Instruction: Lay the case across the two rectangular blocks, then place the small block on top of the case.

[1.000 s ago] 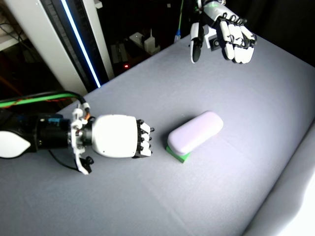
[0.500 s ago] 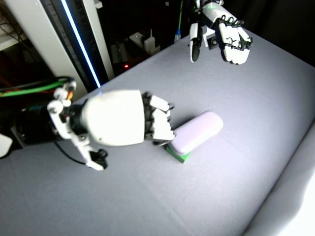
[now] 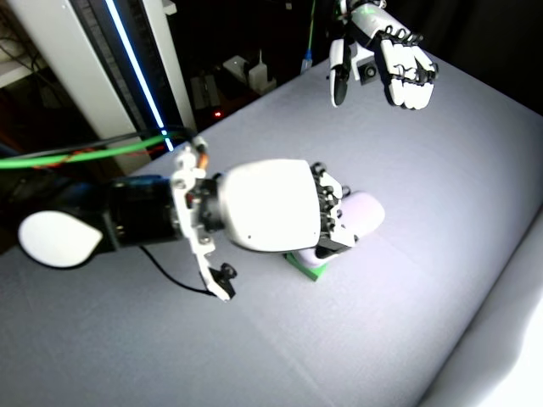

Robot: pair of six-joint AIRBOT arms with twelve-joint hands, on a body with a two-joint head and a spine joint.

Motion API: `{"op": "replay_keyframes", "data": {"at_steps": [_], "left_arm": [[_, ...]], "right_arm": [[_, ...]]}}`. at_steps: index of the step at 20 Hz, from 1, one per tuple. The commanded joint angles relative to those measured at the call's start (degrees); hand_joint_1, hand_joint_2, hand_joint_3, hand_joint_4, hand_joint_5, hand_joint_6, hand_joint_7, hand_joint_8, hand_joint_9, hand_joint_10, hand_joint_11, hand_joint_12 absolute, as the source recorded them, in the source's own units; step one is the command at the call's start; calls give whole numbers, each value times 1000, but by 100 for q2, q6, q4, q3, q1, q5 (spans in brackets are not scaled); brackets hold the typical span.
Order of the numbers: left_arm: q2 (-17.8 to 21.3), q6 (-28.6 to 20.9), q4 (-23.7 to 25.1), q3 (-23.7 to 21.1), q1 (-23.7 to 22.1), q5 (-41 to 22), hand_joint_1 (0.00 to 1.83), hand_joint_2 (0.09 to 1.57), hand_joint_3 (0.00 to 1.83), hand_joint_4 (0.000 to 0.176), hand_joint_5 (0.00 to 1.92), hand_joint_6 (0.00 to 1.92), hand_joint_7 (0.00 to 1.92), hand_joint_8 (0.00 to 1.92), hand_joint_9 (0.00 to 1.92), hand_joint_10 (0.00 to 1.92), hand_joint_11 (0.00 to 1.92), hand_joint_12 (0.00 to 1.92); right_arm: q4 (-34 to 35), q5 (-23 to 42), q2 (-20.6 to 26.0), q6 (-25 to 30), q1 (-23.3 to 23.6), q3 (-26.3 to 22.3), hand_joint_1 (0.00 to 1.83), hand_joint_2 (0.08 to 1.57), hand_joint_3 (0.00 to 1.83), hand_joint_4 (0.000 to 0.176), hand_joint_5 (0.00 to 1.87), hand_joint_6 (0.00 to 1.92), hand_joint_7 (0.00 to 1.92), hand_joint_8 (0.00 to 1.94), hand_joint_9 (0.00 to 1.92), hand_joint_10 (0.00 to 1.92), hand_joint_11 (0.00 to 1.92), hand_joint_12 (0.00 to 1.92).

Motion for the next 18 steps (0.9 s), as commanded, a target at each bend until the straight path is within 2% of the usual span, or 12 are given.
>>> {"op": "replay_keyframes", "data": {"at_steps": [1, 5, 7, 8, 9, 10, 11, 12, 13, 14, 16, 18], "left_arm": [[-6, -38, 66, 22, -42, -659, 947, 1003, 0, 23, 392, 2, 354, 1, 338, 0, 3, 968], [-11, -66, 80, 27, -44, -659, 944, 1001, 0, 20, 396, 1, 355, 1, 344, 4, 5, 974], [-18, -80, 87, 31, -51, -659, 933, 998, 0, 13, 403, 2, 359, 2, 355, 7, 9, 979], [-22, -89, 94, 35, -57, -659, 935, 1003, 1, 4, 401, 1, 356, 0, 353, 5, 12, 980], [-24, -92, 100, 35, -62, -659, 930, 1003, 1, 0, 402, 2, 357, 1, 359, 7, 18, 984], [-24, -92, 101, 35, -63, -658, 927, 1000, 0, 1, 402, 1, 351, 0, 361, 8, 21, 987], [-24, -92, 101, 35, -64, -660, 924, 999, 0, 0, 406, 3, 357, 3, 371, 11, 32, 997], [-24, -103, 101, 35, -64, -663, 917, 997, 0, 0, 411, 4, 366, 6, 378, 13, 38, 1001], [-25, -105, 101, 36, -64, -664, 925, 997, 0, 0, 408, 2, 368, 6, 378, 12, 41, 1004], [-28, -107, 101, 36, -64, -664, 938, 999, 0, 0, 393, 0, 380, 2, 388, 7, 57, 981], [-32, -107, 101, 39, -68, -669, 957, 1000, 0, 14, 358, 0, 359, 2, 381, 2, 43, 963], [-42, -107, 101, 42, -76, -676, 959, 998, 0, 20, 357, 0, 362, 3, 384, 3, 43, 960]], "right_arm": [[178, 358, -20, -19, 90, 61, 1279, 1036, 0, 0, 1044, 803, 1284, 598, 1212, 738, 916, 1333], [65, 94, -154, -24, 143, 178, 1275, 1029, 0, 0, 1066, 811, 1295, 545, 1226, 725, 1005, 1319], [62, 20, -194, -30, 145, 215, 1266, 1040, 0, 0, 1034, 927, 1288, 475, 1187, 571, 904, 1208], [55, -8, -200, -35, 145, 217, 1368, 1045, 1, 0, 990, 981, 1212, 529, 1116, 839, 867, 1180], [0, -39, -207, -35, 145, 212, 1385, 1059, 2, 0, 955, 1029, 1155, 634, 1063, 948, 842, 1185], [-23, -45, -209, -35, 145, 207, 1283, 1083, 0, 0, 915, 1009, 1169, 739, 1038, 696, 764, 1169], [-51, -56, -210, -35, 145, 197, 1156, 1015, 0, 0, 773, 456, 965, 509, 936, 551, 661, 1185], [-64, -64, -210, -35, 145, 191, 1086, 986, 0, 0, 735, 181, 888, 373, 856, 505, 576, 1238], [-65, -65, -210, -35, 145, 190, 1025, 970, 0, 0, 693, 48, 824, 227, 773, 468, 505, 1252], [-66, -65, -209, -35, 145, 189, 915, 964, 0, 0, 553, 9, 701, 92, 672, 354, 418, 1150], [-66, -65, -209, -35, 145, 176, 838, 964, 0, 0, 362, 0, 531, 4, 579, 106, 300, 980], [-64, -65, -208, -35, 145, 149, 833, 968, 2, 0, 312, 0, 486, 0, 545, 68, 260, 957]]}}
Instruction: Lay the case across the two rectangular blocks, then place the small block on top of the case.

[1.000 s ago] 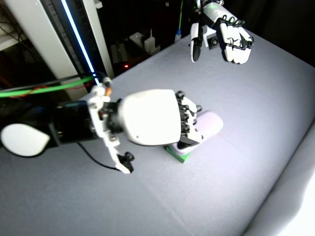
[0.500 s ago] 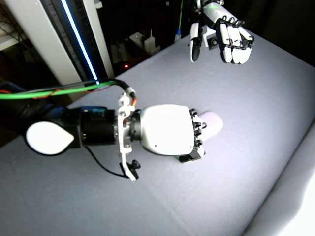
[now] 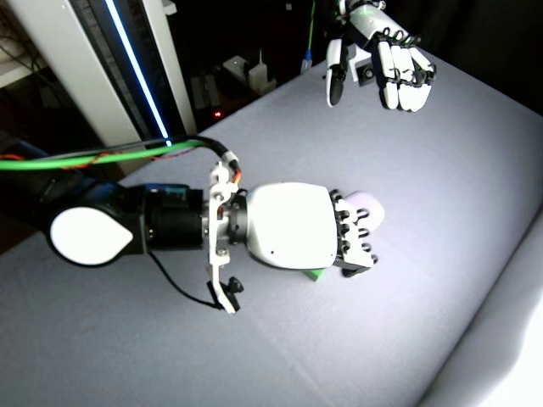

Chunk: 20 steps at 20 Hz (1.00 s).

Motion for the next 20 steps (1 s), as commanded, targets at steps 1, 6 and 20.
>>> {"op": "replay_keyframes", "data": {"at_steps": [1, 6, 20], "left_arm": [[-30, -24, 79, 34, -72, -706, 965, 994, 0, 5, 364, 2, 361, 2, 388, 4, 44, 955], [44, -24, 99, 13, -84, -784, 982, 996, 1, 36, 342, 0, 357, 5, 373, 2, 2, 947], [374, -24, -212, -287, 481, -1727, 694, 1082, 4, 19, 242, 0, 263, 0, 251, 1, 0, 905]], "right_arm": [[203, 510, 13, -11, 104, -4, 796, 972, 0, 0, 232, 0, 423, 0, 497, 16, 196, 965], [649, 1070, 287, -39, 103, -361, 727, 920, 0, 74, 4, 0, 138, 0, 177, 0, 0, 509], [3237, 4632, 1869, -769, -2491, -2089, 920, 874, 0, 160, 0, 0, 0, 0, 0, 0, 0, 0]]}}
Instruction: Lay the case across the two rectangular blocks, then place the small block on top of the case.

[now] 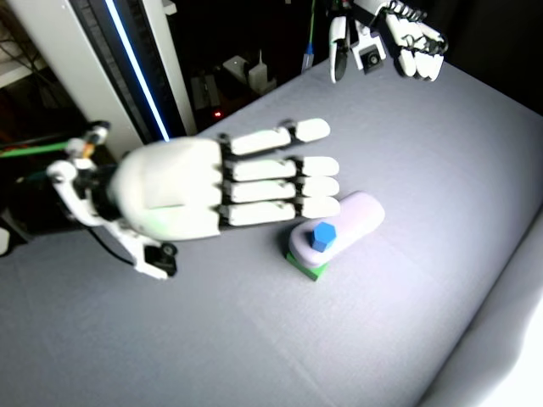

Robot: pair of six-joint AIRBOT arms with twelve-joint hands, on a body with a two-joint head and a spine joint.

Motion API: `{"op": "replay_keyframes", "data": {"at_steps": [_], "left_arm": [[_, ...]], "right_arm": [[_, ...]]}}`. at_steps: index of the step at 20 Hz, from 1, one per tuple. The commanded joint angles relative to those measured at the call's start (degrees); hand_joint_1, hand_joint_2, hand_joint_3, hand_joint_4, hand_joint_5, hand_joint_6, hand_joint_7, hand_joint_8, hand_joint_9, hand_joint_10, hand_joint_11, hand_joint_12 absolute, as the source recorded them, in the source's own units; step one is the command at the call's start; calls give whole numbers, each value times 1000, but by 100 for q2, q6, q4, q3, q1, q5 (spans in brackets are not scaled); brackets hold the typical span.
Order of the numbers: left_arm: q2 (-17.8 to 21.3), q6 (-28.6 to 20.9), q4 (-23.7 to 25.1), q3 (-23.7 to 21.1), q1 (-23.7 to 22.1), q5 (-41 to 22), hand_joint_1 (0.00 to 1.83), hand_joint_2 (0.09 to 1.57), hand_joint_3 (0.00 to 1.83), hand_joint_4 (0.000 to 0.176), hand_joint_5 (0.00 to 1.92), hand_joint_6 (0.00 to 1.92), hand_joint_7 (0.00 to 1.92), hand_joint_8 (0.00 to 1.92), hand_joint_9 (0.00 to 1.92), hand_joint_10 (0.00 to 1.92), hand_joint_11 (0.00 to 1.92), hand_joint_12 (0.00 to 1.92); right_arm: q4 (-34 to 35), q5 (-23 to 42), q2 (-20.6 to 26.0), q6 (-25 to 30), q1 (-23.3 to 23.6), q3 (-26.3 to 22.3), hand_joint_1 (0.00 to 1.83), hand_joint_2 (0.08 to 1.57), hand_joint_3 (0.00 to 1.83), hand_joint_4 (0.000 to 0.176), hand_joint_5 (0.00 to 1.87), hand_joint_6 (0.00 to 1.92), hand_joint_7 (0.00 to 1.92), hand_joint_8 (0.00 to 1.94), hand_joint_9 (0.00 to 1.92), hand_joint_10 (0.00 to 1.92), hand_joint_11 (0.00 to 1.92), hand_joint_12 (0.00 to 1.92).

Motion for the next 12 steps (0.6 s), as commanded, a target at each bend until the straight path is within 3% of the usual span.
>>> {"op": "replay_keyframes", "data": {"at_steps": [1, 2, 3, 4, 5, 6, 7, 8, 9, 10, 12], "left_arm": [[44, -19, 135, -20, -24, -769, 700, 1080, 3, 25, 232, 0, 256, 0, 250, 2, 0, 893], [47, -19, 114, -27, -5, -774, 697, 1069, 0, 17, 232, 1, 252, 0, 253, 4, 0, 889], [47, -20, 106, -32, 8, -783, 693, 1064, 0, 20, 230, 0, 251, 0, 256, 5, 0, 888], [55, -20, 100, -60, 48, -828, 682, 1057, 0, 15, 216, 0, 246, 0, 246, 1, 0, 849], [59, -20, 98, -76, 71, -866, 653, 1055, 0, 3, 210, 0, 243, 0, 243, 0, 0, 845], [62, -20, 96, -105, 110, -937, 555, 1091, 8, 0, 193, 0, 212, 0, 227, 0, 0, 939], [66, -20, 96, -138, 144, -1013, 467, 1136, 25, 0, 177, 0, 187, 0, 219, 1, 0, 1068], [67, -20, 96, -161, 170, -1077, 198, 1159, 29, 12, 140, 0, 148, 0, 201, 0, 0, 1135], [67, -21, 80, -182, 208, -1130, 40, 1173, 29, 16, 104, 0, 97, 0, 159, 0, 0, 1067], [70, -21, 45, -198, 251, -1171, 7, 1168, 21, 13, 30, 0, 45, 0, 96, 12, 0, 918], [71, -30, -29, -205, 317, -1259, 0, 1173, 16, 25, 0, 0, 1, 0, 11, 6, 0, 800]], "right_arm": [[338, 1165, 118, -10, -42, -45, 906, 872, 0, 147, 0, 0, 0, 0, 0, 0, 0, 0], [590, 1509, 183, -75, -402, -199, 876, 855, 0, 155, 0, 0, 0, 0, 0, 0, 0, 0], [748, 1707, 218, -115, -601, -288, 864, 854, 0, 162, 0, 0, 0, 0, 0, 0, 0, 0], [1015, 2094, 283, -151, -993, -436, 851, 871, 0, 158, 0, 0, 0, 0, 0, 0, 0, 0], [1124, 2245, 304, -151, -1158, -500, 843, 878, 1, 145, 0, 0, 0, 0, 0, 0, 0, 0], [1258, 2435, 335, -151, -1387, -590, 806, 899, 10, 115, 0, 0, 0, 0, 0, 0, 1, 0], [1380, 2584, 364, -151, -1623, -691, 782, 908, 12, 105, 0, 0, 0, 0, 0, 0, 12, 5], [1480, 2691, 373, -151, -1786, -757, 754, 936, 21, 116, 0, 0, 0, 0, 13, 5, 20, 9], [1578, 2797, 383, -150, -1946, -813, 720, 982, 12, 117, 0, 0, 0, 0, 25, 4, 27, 14], [1673, 2905, 394, -148, -2094, -867, 665, 1025, 7, 128, 44, 4, 57, 4, 69, 7, 64, 39], [1803, 3145, 387, -130, -2268, -945, 538, 1153, 2, 64, 111, 1, 152, 2, 160, 5, 134, 117]]}}
